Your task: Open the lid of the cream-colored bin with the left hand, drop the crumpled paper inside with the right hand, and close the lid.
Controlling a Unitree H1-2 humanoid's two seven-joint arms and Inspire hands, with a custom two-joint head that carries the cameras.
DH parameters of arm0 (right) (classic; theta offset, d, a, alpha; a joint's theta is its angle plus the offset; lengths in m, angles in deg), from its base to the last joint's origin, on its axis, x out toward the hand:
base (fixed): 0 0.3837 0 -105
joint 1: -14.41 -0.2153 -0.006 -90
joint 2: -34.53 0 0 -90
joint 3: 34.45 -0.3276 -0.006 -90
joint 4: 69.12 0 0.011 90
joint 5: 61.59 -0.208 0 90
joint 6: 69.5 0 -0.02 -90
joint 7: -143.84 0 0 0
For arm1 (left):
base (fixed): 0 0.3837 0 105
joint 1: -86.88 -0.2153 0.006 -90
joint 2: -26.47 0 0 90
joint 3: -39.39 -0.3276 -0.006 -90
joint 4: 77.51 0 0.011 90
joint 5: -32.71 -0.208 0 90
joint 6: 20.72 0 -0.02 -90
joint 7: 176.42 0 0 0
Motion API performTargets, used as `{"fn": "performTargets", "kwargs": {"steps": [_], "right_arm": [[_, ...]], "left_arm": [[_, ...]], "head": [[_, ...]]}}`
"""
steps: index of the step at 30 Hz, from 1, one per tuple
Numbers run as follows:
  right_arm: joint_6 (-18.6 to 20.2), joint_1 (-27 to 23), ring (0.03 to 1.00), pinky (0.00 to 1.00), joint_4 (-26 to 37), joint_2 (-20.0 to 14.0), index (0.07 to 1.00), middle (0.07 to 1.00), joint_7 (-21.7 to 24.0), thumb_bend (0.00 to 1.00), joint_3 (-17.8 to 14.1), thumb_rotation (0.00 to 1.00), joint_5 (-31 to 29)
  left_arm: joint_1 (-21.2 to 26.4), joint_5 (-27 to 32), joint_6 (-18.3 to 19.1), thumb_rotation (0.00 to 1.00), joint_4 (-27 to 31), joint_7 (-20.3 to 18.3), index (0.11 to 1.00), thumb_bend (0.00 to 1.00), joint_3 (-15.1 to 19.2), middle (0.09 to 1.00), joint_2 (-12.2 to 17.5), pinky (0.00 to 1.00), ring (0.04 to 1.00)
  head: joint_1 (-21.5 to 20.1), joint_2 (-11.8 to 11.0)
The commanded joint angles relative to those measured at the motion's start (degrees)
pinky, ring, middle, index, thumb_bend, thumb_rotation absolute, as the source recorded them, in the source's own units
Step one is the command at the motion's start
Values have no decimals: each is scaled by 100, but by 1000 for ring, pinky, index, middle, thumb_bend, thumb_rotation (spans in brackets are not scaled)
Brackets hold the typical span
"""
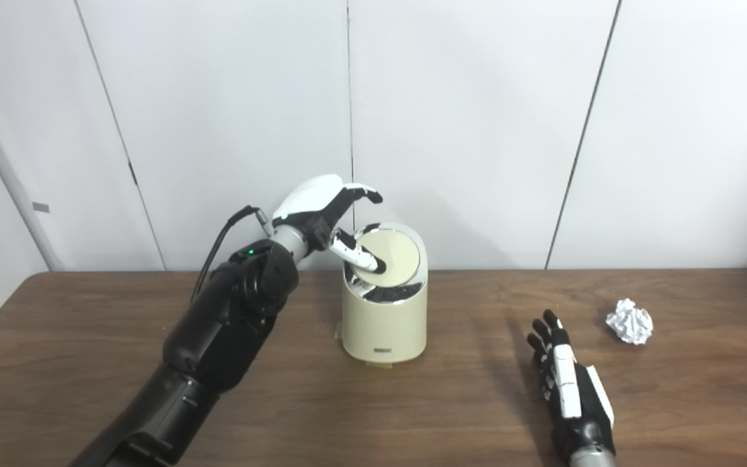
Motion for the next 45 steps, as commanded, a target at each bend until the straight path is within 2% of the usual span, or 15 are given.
{"fn": "performTargets", "kwargs": {"steps": [1, 6, 8, 15, 21, 29, 32, 36, 38, 42, 45], "right_arm": [[-53, -129, 962, 1000, 210, 0, 1000, 977, 39, 617, 26, 1000, 1], [-49, -128, 959, 1000, 231, 2, 1000, 974, 15, 622, 33, 1000, 52], [-39, -123, 961, 1000, 252, 9, 1000, 975, 15, 624, 25, 1000, 36], [22, -129, 969, 1000, 296, 33, 1000, 978, 11, 607, -29, 1000, -44], [-22, -158, 978, 1000, 284, 15, 1000, 984, 44, 608, -14, 1000, -37], [-49, -182, 971, 1000, 267, 22, 1000, 980, 23, 593, -14, 1000, -11], [-45, -196, 974, 1000, 252, 20, 1000, 982, 27, 594, -21, 1000, -25], [-50, -207, 975, 1000, 242, 25, 1000, 983, 16, 595, -26, 1000, -20], [-63, -214, 974, 1000, 223, 35, 1000, 981, 2, 596, -38, 1000, -25], [-68, -219, 967, 1000, 199, 27, 1000, 976, -1, 592, -41, 1000, -12], [-41, -215, 969, 1000, 207, 9, 1000, 977, 2, 594, -31, 1000, 17]], "left_arm": [[351, -202, -273, 163, 18, 259, 867, 840, -59, 904, 89, 874, 932], [321, -549, -581, 192, -50, 413, 867, 850, -300, 885, 159, 801, 900], [317, -690, -582, 208, -20, 322, 878, 851, -412, 895, 182, 791, 907], [340, -1109, -637, 148, 115, 72, 911, 897, -738, 937, 274, 882, 959], [375, -1462, -853, 94, 63, 120, 917, 976, -979, 937, 342, 923, 972], [320, -1683, -867, 98, 155, -5, 926, 970, -996, 941, 374, 919, 971], [282, -1455, -833, 102, 200, -6, 913, 951, -797, 927, 334, 898, 956], [183, -875, -789, 155, 353, 9, 877, 877, -300, 904, 207, 827, 922], [117, -491, -704, 211, 430, 27, 851, 819, 24, 880, 101, 791, 895], [-114, 257, -74, 236, 867, 93, 811, 667, 819, 859, -247, 765, 857], [-378, 845, 58, 183, 1229, 305, 768, 543, 1380, 799, -459, 684, 777]], "head": [[-2, 4], [-13, 35], [-12, 55], [-25, 84], [-58, 99], [-62, 91], [-67, 89], [-79, 85], [-80, 91], [-104, 97], [-94, 107]]}}
